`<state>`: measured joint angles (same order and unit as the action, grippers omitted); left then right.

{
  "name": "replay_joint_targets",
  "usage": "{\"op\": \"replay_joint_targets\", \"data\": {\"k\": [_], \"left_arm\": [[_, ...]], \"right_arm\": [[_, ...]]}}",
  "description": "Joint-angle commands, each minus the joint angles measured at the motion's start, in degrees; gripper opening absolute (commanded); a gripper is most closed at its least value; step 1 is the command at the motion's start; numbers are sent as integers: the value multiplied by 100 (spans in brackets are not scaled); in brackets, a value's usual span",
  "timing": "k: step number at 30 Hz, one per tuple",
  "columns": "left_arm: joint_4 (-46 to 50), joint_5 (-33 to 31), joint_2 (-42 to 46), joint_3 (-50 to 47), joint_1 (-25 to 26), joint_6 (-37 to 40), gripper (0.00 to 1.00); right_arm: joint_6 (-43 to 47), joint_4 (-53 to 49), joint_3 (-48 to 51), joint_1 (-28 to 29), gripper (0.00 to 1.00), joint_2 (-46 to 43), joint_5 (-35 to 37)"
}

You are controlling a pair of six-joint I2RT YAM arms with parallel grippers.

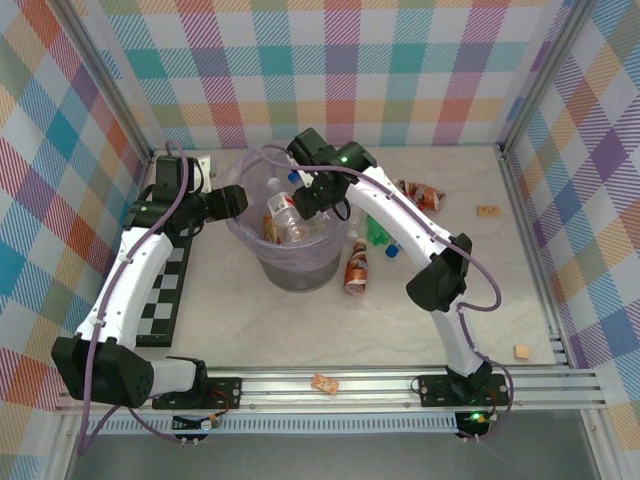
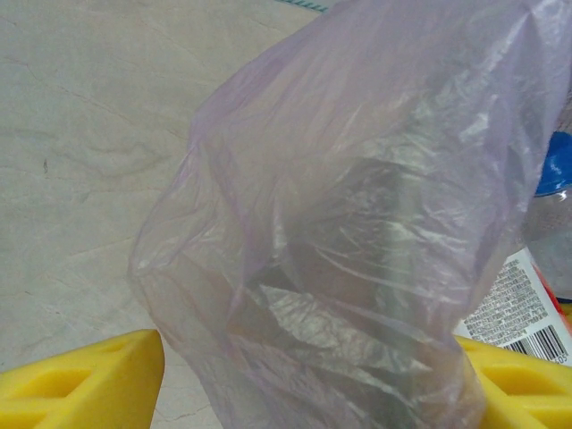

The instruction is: Put the plastic bottles in the bin

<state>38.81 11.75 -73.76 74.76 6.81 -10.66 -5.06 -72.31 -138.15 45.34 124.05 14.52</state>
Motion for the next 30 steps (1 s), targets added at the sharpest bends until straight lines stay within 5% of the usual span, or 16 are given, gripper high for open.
{"op": "replay_joint_targets", "data": {"k": [1,9,21,30], "left_arm": [[137,-125,-16,-42,-100,135,71],[145,-120,-25,-42,-101,134,71],[129,-120,-36,-51,-101,125,71],[137,-103,-51,-43,-101,125,71]], "right_arm": [[14,-187,-103,-23,65,135,22],[-55,-158,-82,-26,77,130,-36],[-269,21,-225,-27,78,-853,-780],[-443,199,42,-153,77,-1663,-543]]}}
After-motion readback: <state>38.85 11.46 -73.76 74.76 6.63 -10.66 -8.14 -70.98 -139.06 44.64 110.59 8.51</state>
